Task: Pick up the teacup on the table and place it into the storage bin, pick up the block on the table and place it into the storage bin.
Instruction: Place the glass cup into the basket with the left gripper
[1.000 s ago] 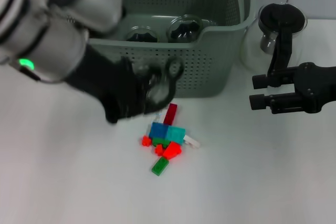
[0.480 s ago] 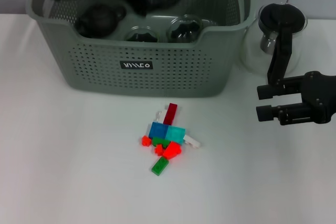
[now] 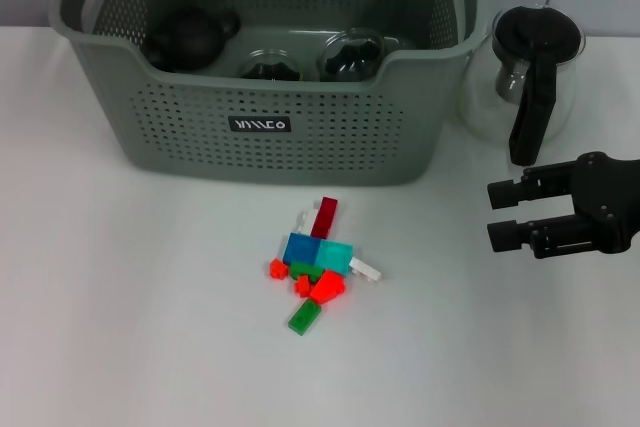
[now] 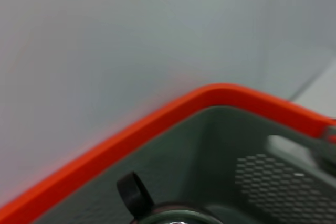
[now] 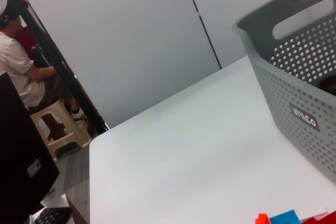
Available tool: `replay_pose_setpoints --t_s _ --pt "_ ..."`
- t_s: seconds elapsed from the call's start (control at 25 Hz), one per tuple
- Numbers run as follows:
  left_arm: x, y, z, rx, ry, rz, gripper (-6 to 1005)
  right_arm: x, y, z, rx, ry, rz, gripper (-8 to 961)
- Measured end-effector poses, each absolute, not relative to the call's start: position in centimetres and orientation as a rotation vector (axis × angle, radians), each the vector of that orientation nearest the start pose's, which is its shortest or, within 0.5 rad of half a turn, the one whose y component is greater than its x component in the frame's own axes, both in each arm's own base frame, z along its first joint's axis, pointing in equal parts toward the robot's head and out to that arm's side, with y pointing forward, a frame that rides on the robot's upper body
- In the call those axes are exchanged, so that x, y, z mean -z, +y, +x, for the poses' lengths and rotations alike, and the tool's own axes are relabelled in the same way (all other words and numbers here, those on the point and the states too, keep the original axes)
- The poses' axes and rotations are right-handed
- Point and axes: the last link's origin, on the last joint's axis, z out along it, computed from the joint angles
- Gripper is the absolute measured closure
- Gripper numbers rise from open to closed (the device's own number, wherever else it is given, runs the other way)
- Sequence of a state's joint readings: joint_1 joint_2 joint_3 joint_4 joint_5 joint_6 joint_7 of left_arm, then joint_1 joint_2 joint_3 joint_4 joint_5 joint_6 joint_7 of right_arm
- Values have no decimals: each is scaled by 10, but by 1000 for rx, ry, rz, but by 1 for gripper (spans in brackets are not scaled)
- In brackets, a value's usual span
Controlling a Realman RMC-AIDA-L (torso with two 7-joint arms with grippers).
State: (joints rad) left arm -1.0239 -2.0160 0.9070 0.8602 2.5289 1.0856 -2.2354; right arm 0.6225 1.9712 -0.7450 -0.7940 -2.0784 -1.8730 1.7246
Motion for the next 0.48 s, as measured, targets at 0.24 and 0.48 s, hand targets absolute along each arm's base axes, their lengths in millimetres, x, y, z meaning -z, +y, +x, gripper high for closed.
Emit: replay_pose_setpoints --t_s 0.24,0.48 --pt "-27 499 -130 -15 -645 -2323 943 -48 331 224 -585 755 -3041 263" --pt "0 494 -133 -89 -591 -2329 942 -47 333 222 -585 745 -3041 264"
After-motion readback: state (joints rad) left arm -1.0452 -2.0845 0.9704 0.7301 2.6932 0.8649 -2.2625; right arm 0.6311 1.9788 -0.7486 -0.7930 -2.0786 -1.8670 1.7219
